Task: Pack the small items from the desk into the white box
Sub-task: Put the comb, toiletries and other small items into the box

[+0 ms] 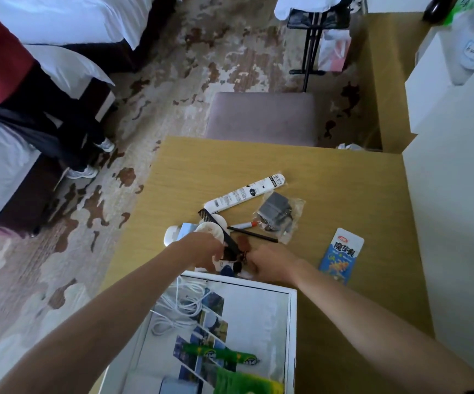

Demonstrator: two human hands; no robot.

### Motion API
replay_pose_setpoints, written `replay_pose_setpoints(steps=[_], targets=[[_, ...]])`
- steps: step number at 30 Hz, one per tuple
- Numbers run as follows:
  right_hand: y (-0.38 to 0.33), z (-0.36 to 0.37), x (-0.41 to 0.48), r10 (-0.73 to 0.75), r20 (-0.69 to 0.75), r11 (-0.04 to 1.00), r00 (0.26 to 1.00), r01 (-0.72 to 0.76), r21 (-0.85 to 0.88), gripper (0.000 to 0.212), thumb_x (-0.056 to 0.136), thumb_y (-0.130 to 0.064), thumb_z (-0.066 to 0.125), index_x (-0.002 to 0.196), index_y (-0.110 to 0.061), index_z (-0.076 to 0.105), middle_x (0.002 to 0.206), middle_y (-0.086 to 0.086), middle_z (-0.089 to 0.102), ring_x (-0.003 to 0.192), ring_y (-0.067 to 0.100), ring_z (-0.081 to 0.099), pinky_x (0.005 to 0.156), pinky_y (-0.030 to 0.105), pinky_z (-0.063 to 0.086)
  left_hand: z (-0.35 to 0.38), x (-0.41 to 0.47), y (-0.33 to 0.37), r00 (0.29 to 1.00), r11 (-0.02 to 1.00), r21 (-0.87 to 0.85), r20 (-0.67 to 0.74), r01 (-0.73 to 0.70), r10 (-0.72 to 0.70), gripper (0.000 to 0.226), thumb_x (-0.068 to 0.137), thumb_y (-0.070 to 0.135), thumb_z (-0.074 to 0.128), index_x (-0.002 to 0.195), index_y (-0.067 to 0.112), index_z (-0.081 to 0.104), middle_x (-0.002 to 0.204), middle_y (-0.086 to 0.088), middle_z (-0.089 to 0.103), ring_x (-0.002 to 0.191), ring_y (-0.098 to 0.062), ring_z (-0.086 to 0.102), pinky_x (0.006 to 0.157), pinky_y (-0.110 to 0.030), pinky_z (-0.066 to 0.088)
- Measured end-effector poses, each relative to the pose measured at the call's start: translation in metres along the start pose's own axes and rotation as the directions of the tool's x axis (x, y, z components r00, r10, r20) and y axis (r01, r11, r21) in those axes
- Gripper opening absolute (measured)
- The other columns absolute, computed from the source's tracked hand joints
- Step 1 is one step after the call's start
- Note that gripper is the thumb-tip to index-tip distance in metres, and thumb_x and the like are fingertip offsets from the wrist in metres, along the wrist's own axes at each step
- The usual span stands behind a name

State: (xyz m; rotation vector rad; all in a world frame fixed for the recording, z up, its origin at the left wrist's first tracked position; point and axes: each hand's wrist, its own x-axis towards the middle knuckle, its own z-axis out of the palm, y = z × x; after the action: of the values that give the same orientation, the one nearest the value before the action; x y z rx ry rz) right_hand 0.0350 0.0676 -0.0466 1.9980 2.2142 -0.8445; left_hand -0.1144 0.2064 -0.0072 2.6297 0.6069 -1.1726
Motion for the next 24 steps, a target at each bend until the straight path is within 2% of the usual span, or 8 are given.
replay_pose_setpoints(steps=[2, 5, 9, 12, 15, 18, 22, 24], targets=[[0.002, 0.001, -0.002, 0.004, 0.018, 1.0, 1.0, -0.004, -0.023, 0.019, 0.086, -0.031, 0.058, 0.077, -0.015, 0.059, 0.078, 0.002, 0.062, 0.07, 0.019, 0.059, 0.057, 0.031, 0.048, -0.001, 0.003, 0.0, 0.999, 1.0, 0.003, 0.035, -0.018, 0.018, 0.041, 0.082, 0.034, 0.069, 0.12, 0.021, 0.061, 0.117, -0.001, 0.064, 0.11, -0.019, 0.057, 0.08, -0.027, 0.042], [0.01, -0.001, -0.007, 0.068, 0.004, 0.998, 0.998, -0.068, 0.014, 0.015, 0.087, -0.025, 0.056, 0.08, -0.013, 0.059, 0.082, 0.003, 0.063, 0.074, 0.019, 0.06, 0.064, 0.033, 0.05, -0.003, 0.009, 0.004, 0.996, 0.998, 0.052, 0.081, -0.043, 0.038, 0.039, 0.081, 0.041, 0.068, 0.112, 0.016, 0.064, 0.105, -0.003, 0.07, 0.099, -0.02, 0.063, 0.079, -0.03, 0.049], [0.02, 0.0, -0.013, 0.132, -0.009, 0.991, 0.991, -0.131, 0.022, 0.015, 0.088, -0.027, 0.055, 0.079, -0.015, 0.056, 0.088, 0.005, 0.062, 0.078, 0.021, 0.058, 0.062, 0.031, 0.04, -0.001, 0.017, 0.014, 0.999, 1.0, 0.031, 0.053, 0.004, -0.006, 0.05, 0.075, 0.066, 0.059, 0.073, 0.017, 0.068, 0.067, 0.005, 0.068, 0.063, -0.01, 0.063, 0.057, -0.024, 0.046], [0.02, 0.004, -0.018, 0.178, 0.014, 0.983, 0.984, -0.179, 0.049, 0.017, 0.089, -0.028, 0.054, 0.083, -0.012, 0.06, 0.088, 0.006, 0.063, 0.078, 0.021, 0.06, 0.065, 0.034, 0.049, 0.0, 0.022, 0.022, 0.998, 0.995, -0.072, 0.003, 0.065, -0.065, 0.049, 0.07, 0.067, 0.063, 0.057, 0.022, 0.05, 0.054, 0.007, 0.055, 0.049, -0.008, 0.051, 0.048, -0.022, 0.04], [0.022, 0.008, -0.024, 0.245, 0.037, 0.958, 0.969, -0.248, 0.147, 0.017, 0.088, -0.03, 0.055, 0.088, -0.014, 0.061, 0.091, 0.006, 0.061, 0.079, 0.02, 0.06, 0.068, 0.036, 0.054, 0.001, 0.025, 0.026, 0.997, 0.979, -0.189, 0.035, 0.074, -0.069, 0.034, 0.076, 0.049, 0.066, 0.065, 0.019, 0.057, 0.064, 0.002, 0.063, 0.051, -0.01, 0.054, 0.05, -0.021, 0.044], [0.027, 0.006, -0.031, 0.315, 0.002, 0.904, 0.949, -0.301, 0.303, 0.019, 0.087, -0.036, 0.058, 0.09, -0.017, 0.058, 0.09, 0.002, 0.059, 0.076, 0.015, 0.056, 0.058, 0.027, 0.044, -0.002, 0.024, 0.021, 0.999, 0.949, -0.31, -0.002, 0.05, -0.053, 0.018, 0.083, 0.032, 0.062, 0.087, 0.017, 0.071, 0.08, 0.0, 0.072, 0.061, -0.011, 0.06, 0.056, -0.021, 0.046], [0.026, 0.001, -0.047, 0.372, -0.077, 0.755, 0.925, -0.254, 0.604, 0.013, 0.087, -0.034, 0.066, 0.086, -0.028, 0.056, 0.088, -0.005, 0.06, 0.077, 0.009, 0.056, 0.065, 0.023, 0.044, -0.009, 0.013, 0.02, 0.982, 0.956, -0.292, -0.169, 0.031, -0.084, 0.022, 0.086, 0.04, 0.057, 0.102, 0.03, 0.069, 0.098, 0.004, 0.069, 0.088, -0.016, 0.063, 0.075, -0.029, 0.052], [0.022, -0.007, -0.058, 0.38, -0.145, 0.683, 0.913, -0.172, 0.71, 0.009, 0.088, -0.031, 0.067, 0.091, -0.029, 0.059, 0.09, -0.007, 0.062, 0.081, 0.008, 0.058, 0.071, 0.024, 0.046, -0.015, 0.003, 0.021, 0.965, 0.923, -0.384, -0.236, 0.014, -0.112, 0.02, 0.089, 0.036, 0.055, 0.104, 0.028, 0.066, 0.104, 0.001, 0.067, 0.096, -0.02, 0.061, 0.082, -0.033, 0.051]])
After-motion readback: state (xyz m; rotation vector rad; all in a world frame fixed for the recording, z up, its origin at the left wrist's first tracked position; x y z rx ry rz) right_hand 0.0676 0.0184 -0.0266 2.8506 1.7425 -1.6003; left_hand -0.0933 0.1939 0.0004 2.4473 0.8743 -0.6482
